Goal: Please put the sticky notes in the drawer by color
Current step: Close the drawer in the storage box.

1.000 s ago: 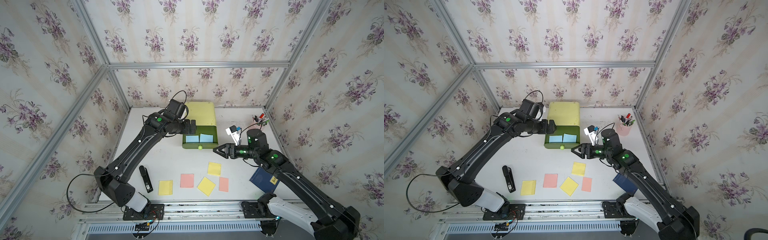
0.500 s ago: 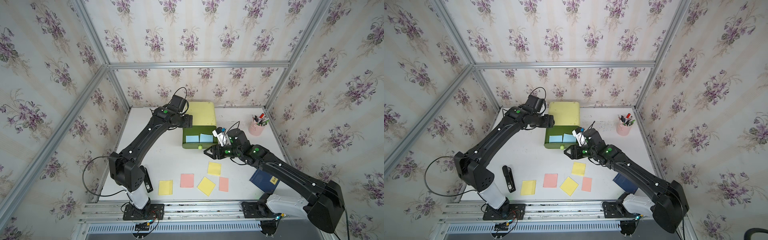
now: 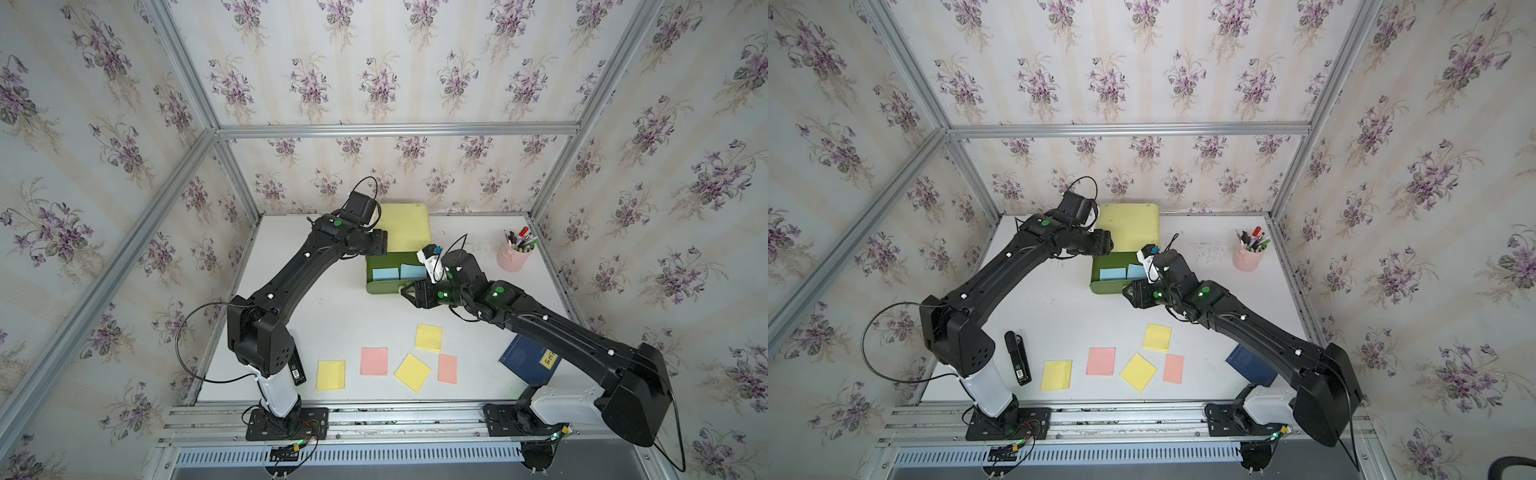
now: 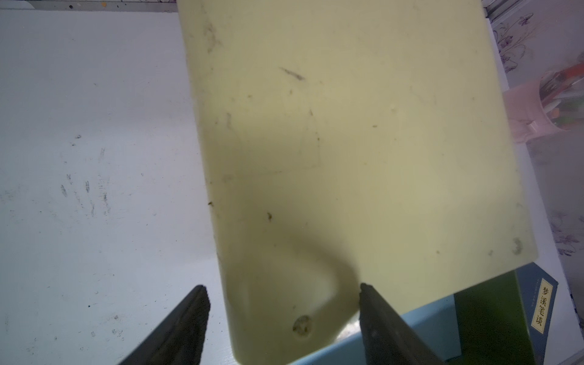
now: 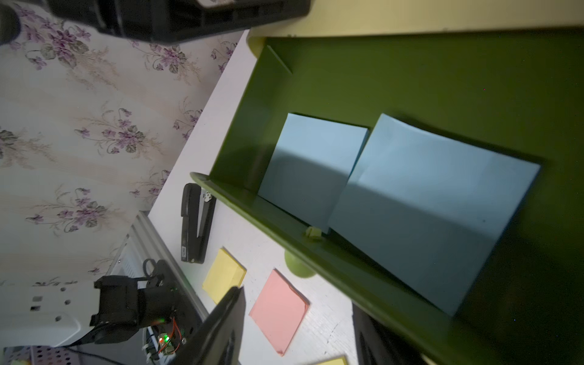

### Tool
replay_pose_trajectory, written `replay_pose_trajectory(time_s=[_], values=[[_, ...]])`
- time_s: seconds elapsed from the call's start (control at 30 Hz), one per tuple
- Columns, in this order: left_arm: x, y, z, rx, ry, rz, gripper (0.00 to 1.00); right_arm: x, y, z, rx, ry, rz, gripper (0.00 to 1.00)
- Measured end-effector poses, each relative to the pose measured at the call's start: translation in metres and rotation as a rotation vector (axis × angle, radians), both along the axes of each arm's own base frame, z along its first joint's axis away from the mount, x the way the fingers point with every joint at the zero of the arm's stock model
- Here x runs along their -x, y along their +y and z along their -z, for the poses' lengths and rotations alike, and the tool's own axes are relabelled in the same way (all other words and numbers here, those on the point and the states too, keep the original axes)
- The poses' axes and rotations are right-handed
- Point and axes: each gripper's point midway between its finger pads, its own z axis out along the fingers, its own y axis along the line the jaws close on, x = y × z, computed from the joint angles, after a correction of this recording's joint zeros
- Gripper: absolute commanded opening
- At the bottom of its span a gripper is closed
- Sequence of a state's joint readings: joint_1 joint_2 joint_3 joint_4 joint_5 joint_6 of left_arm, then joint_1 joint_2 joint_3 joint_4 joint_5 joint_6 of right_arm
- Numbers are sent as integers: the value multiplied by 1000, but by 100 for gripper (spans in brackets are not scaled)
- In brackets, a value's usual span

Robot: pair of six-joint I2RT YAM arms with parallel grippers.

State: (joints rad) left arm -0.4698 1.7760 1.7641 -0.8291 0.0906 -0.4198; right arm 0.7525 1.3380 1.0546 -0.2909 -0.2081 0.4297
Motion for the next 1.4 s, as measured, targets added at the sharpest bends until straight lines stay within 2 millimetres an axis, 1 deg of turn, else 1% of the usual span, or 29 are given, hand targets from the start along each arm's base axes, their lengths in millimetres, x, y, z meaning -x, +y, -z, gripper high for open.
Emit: replay_pose_trajectory(time_s=[0.2, 0.33, 0.5, 0.63, 0.77, 0.87, 1.0, 1.13, 1.2, 1.27, 1.33, 1.4], values=[[1, 0, -3, 4, -6, 1, 74, -19, 9, 1, 34, -26, 17, 62], [2, 0, -4, 3, -4, 2, 74, -34, 17, -5, 47, -56, 22, 62], [3, 1, -5, 3, -1, 2, 75, -52, 22, -11, 73, -101, 50, 62], [2, 0, -10, 11, -10, 5, 76, -66, 26, -13, 99, -135, 68, 63], [0, 1, -13, 32, -9, 6, 76, -76, 29, -13, 119, -154, 77, 63], [-1, 9, -16, 41, -11, -8, 77, -81, 31, -16, 126, -170, 83, 63], [2, 14, -26, 62, -27, -13, 78, -83, 31, -16, 132, -178, 84, 63], [12, 16, -33, 97, -36, -14, 82, -86, 33, -18, 139, -185, 80, 64], [22, 18, -32, 142, -40, -22, 84, -86, 33, -18, 141, -184, 79, 64], [37, 18, -27, 225, -38, -30, 87, -83, 32, -22, 137, -183, 73, 64], [52, 17, -16, 334, -26, -49, 89, -78, 29, -33, 118, -194, 70, 65], [66, 14, -4, 461, -11, -74, 90, -69, 24, -53, 76, -213, 61, 67]])
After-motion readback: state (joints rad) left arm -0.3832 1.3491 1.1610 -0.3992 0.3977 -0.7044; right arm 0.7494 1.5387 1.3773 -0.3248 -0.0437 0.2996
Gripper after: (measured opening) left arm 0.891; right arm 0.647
